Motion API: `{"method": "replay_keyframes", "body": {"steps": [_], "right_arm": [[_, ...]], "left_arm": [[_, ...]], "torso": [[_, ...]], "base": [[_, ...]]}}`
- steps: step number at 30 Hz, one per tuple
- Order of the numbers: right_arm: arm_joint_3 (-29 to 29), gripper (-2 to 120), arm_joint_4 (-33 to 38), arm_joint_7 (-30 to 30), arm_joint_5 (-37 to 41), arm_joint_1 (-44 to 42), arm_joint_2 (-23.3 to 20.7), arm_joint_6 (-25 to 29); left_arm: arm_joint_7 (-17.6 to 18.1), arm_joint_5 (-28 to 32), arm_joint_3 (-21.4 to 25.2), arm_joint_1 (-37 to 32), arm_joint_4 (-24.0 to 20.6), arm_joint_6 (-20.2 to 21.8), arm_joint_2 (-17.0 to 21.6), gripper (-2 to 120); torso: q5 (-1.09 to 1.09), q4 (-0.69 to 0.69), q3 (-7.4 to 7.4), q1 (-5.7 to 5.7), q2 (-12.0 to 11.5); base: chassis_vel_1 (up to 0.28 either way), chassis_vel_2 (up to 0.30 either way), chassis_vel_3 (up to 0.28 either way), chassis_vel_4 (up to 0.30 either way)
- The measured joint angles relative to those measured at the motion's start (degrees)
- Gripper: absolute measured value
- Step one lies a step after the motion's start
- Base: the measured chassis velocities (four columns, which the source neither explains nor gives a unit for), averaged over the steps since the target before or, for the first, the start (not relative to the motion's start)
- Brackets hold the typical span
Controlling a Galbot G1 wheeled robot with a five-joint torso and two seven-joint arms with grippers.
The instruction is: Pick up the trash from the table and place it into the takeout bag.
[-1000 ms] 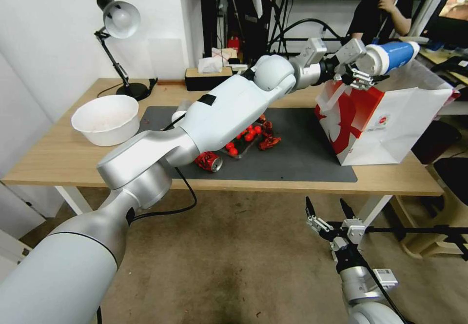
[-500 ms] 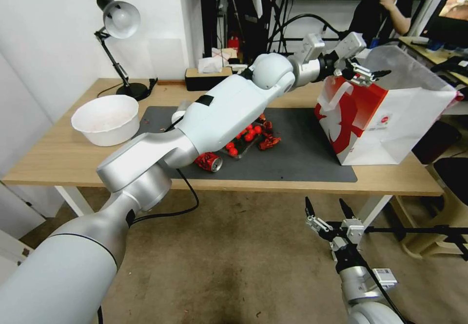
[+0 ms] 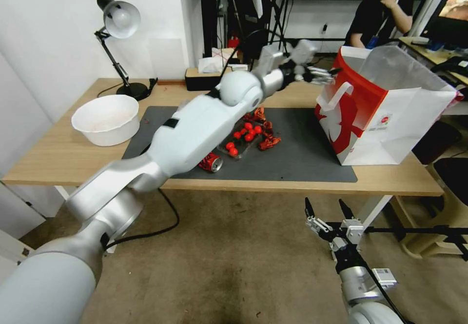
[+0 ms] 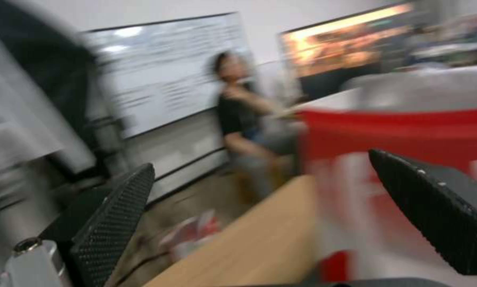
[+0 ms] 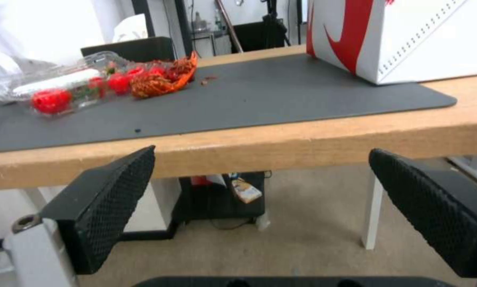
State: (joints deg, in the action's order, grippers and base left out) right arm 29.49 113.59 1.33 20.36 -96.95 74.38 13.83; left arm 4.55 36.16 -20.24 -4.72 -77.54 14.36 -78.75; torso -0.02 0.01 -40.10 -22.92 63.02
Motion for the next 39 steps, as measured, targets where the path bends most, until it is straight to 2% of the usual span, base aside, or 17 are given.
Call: {"method": "replay_keyframes", "body": {"steps": [1, 2, 4, 5, 6, 8, 10, 11, 14, 19, 21, 23, 27, 33, 39], "right_arm": [[0.0, 100, -0.1, 0.0, 0.0, 0.0, -0.1, -0.1], [0.0, 100, -0.1, 0.0, 0.0, 0.0, -0.1, -0.1], [-0.1, 100, -0.1, 0.0, 0.0, 0.1, -0.3, -0.2], [-0.1, 100, -0.1, 0.0, 0.0, 0.1, -0.4, -0.3], [-0.1, 100, -0.1, 0.0, 0.0, 0.1, -0.4, -0.3], [-0.2, 100, -0.1, 0.1, 0.0, 0.2, -0.5, -0.4], [-0.3, 100, -0.1, 0.1, 0.0, 0.2, -0.5, -0.5], [-0.3, 100, -0.1, 0.1, 0.0, 0.2, -0.5, -0.5], [-0.5, 100, 0.2, 0.1, 0.0, 0.1, -0.5, -0.6], [-0.5, 100, 0.4, 0.1, 0.1, 0.0, -0.5, -0.5], [-0.5, 100, 0.6, 0.1, 0.1, -0.1, -0.5, -0.4], [-0.5, 100, 0.6, 0.1, 0.1, -0.2, -0.5, -0.4], [-0.8, 100, 0.5, 0.1, 0.1, -0.1, -0.5, -0.2], [-1.3, 100, 0.4, 0.0, 0.1, 0.0, -0.7, -0.2], [-1.4, 100, 0.4, 0.0, 0.1, 0.0, -0.8, -0.2]], "left_arm": [[5.7, -0.2, 0.3, -1.4, -1.9, 1.5, 0.5, 100], [5.7, -0.2, 0.3, -1.4, -1.9, 1.5, 0.5, 100], [14.5, -0.7, 0.9, -3.3, -4.3, 3.3, 1.0, 100], [17.7, -1.3, 1.2, -4.2, -5.1, 3.7, 1.1, 100], [17.7, -1.3, 1.2, -4.2, -5.1, 3.7, 1.1, 100], [23.7, -2.3, 1.8, -5.7, -6.7, 4.4, 1.4, 100], [27.8, -2.9, 2.3, -7.3, -8.3, 5.1, 1.8, 100], [27.8, -2.9, 2.3, -7.3, -8.3, 5.1, 1.8, 100], [32.6, -4.8, 3.0, -10.1, -10.8, 6.1, 2.9, 100], [35.6, -5.6, 4.5, -13.0, -12.9, 6.6, 4.2, 100], [36.5, -7.4, 6.4, -16.0, -14.9, 6.5, 6.0, 100], [36.5, -8.0, 7.3, -17.3, -16.0, 6.5, 7.0, 100], [36.2, -9.8, 11.5, -24.4, -20.5, 6.1, 10.6, 100], [34.7, -12.1, 15.9, -32.3, -24.8, 4.9, 13.0, 100], [33.9, -12.9, 18.0, -35.1, -26.0, 4.2, 13.6, 100]], "torso": [[0.0, 0.0, 0.0, 0.0, 0.0], [0.0, 0.0, 0.0, 0.0, 0.0], [0.0, -0.01, 0.0, 0.0, 0.0], [0.01, -0.02, 0.0, 0.0, 0.0], [0.01, -0.02, 0.0, 0.0, 0.0], [0.01, -0.01, 0.0, 0.0, 0.0], [0.02, -0.02, 0.0, 0.0, 0.0], [0.02, -0.02, 0.0, 0.0, 0.0], [0.02, -0.01, 0.0, 0.0, 0.0], [0.01, -0.02, 0.0, 0.0, 0.0], [0.0, -0.01, 0.0, 0.0, 0.0], [0.01, -0.01, 0.0, 0.0, 0.0], [0.01, -0.01, 0.0, 0.0, 0.0], [0.01, 0.0, 0.0, 0.0, 0.0], [0.0, -0.01, 0.0, 0.0, 0.0]], "base": [[0.0, 0.0, 0.0, 0.0], [0.0, 0.0, 0.0, 0.0], [0.0, 0.0, 0.0, 0.0], [0.0, 0.0, 0.0, 0.0], [0.0, 0.0, 0.0, 0.0], [0.0, 0.0, 0.0, 0.0], [0.0, 0.0, 0.0, 0.0], [0.0, 0.0, 0.0, 0.0], [0.0, 0.0, 0.0, 0.0], [0.0, 0.0, 0.0, 0.0], [0.0, 0.0, 0.0, 0.0], [0.0, 0.0, 0.0, 0.0], [0.0, 0.0, 0.0, 0.0], [0.0, 0.0, 0.0, 0.0], [0.0, 0.0, 0.0, 0.0]]}}
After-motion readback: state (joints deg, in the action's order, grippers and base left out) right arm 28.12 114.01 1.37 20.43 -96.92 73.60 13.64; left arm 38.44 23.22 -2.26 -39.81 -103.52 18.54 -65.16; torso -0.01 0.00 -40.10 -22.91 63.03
